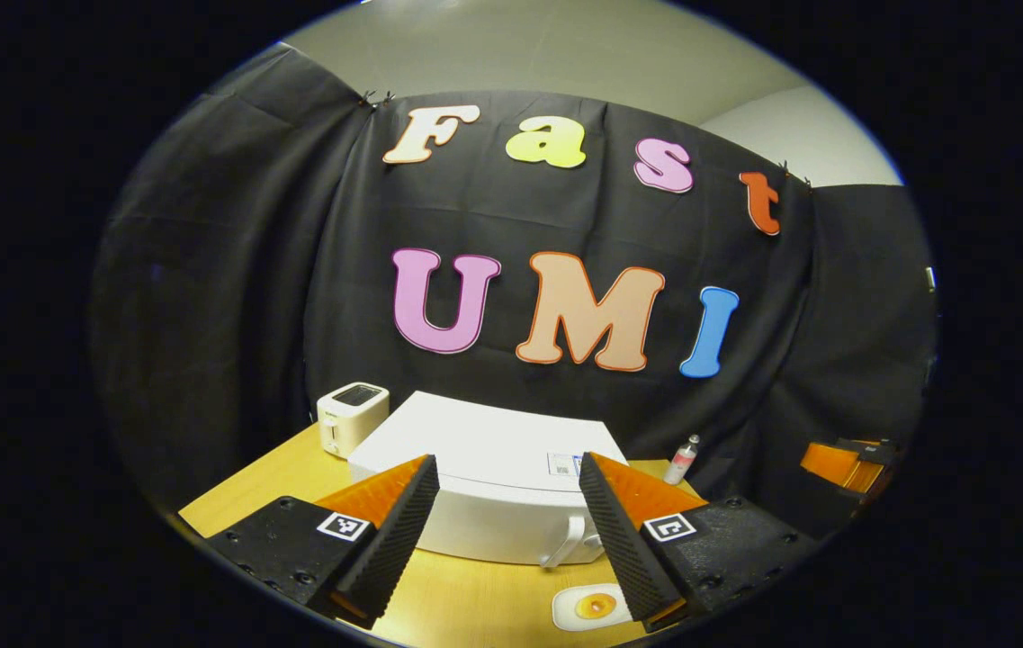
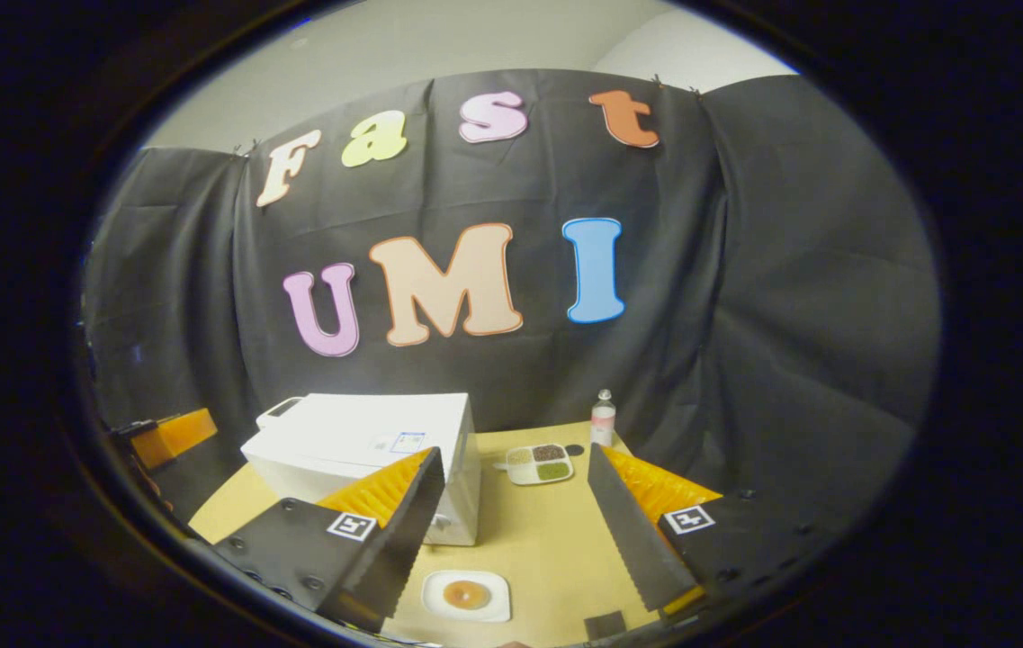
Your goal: Open the microwave oven with the left hand, put the food in, and close the microwave oven.
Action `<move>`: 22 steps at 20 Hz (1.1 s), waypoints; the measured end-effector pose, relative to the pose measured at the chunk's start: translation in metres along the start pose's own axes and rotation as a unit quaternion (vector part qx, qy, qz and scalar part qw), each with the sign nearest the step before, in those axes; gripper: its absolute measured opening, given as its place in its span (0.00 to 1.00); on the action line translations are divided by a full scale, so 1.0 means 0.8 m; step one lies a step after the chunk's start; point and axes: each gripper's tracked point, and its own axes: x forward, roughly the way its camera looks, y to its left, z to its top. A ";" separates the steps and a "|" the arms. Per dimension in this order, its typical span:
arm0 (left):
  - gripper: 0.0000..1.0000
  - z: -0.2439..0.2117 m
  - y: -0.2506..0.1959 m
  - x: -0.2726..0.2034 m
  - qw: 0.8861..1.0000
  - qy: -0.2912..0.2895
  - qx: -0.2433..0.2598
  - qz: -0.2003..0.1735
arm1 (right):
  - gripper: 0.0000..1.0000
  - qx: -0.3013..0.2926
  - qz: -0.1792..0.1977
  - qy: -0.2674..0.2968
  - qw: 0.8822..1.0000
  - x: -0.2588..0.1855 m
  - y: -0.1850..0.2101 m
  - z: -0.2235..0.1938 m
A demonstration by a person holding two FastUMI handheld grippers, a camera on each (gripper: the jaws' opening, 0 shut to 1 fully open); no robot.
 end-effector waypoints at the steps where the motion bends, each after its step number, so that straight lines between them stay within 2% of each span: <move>1: 0.95 -0.002 0.001 0.003 1.000 0.001 -0.002 -0.001 | 0.99 0.001 -0.002 -0.004 1.000 -0.001 0.000 0.003; 2: 0.95 -0.001 0.003 0.005 1.000 0.002 -0.004 -0.002 | 0.92 -0.001 -0.003 -0.008 1.000 -0.003 0.000 0.006; 4: 0.99 -0.003 0.008 0.008 1.000 0.003 0.002 0.002 | 0.92 -0.004 -0.011 -0.014 1.000 -0.001 -0.004 0.011; 5: 0.95 -0.001 0.013 0.009 1.000 0.001 0.007 0.005 | 0.92 -0.004 -0.012 -0.017 1.000 -0.001 -0.004 0.014; 13: 0.94 0.007 0.028 0.020 1.000 -0.009 0.022 0.020 | 0.92 0.008 -0.012 -0.033 0.999 0.006 -0.003 0.028; 18: 0.93 -0.011 0.019 0.030 1.000 0.011 0.021 0.006 | 0.92 0.010 -0.014 -0.032 0.999 0.011 -0.005 0.027; 22: 0.92 -0.049 0.004 0.041 0.998 0.049 0.027 -0.013 | 0.92 0.011 -0.012 -0.029 0.999 0.013 -0.005 0.025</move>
